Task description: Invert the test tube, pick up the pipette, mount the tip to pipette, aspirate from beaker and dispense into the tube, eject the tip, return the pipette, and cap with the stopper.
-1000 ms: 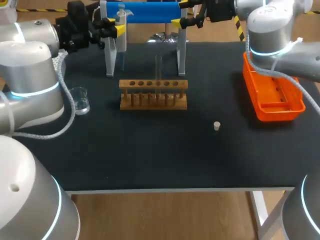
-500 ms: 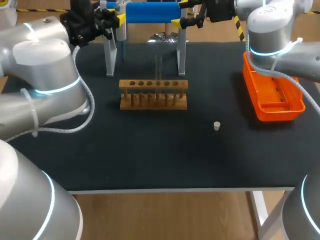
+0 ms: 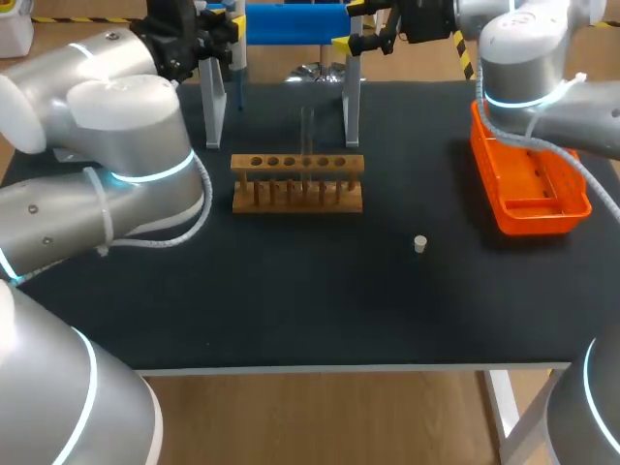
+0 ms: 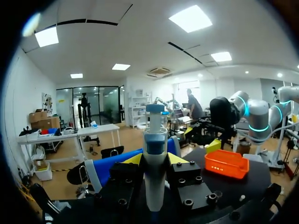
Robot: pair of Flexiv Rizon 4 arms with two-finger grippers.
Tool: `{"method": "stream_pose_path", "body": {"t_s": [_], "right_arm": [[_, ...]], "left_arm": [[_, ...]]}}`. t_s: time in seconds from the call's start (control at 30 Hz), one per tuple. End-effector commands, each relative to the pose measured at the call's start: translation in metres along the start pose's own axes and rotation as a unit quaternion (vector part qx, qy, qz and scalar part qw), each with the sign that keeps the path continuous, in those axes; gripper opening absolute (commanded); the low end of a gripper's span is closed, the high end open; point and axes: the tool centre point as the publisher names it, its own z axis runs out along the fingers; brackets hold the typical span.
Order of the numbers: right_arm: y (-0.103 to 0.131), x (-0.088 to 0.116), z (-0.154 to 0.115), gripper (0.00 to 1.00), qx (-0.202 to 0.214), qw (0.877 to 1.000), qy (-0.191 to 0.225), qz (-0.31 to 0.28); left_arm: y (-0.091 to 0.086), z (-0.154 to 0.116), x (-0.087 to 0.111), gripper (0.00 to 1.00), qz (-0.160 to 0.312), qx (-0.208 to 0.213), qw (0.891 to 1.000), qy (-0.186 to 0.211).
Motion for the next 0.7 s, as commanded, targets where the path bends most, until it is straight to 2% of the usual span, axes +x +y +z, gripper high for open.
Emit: {"method": "stream_pose_path", "body": {"t_s": [0.03, 0.3, 0.7], "right_arm": [[0.000, 0.000, -0.001, 1.00, 0.001, 1.000, 0.001, 0.000], [0.000, 0.000, -0.001, 1.00, 0.001, 1.000, 0.001, 0.000], [0.000, 0.000, -0.001, 1.00, 0.001, 1.000, 0.001, 0.000]], "left_arm": [[0.006, 0.012, 0.002, 0.00, -0.001, 0.008, 0.997, -0.078], [0.013, 0.020, -0.004, 0.00, -0.013, 0.000, 0.991, -0.130], [0.019, 0.029, -0.018, 0.00, -0.026, -0.005, 0.983, -0.183]]}}
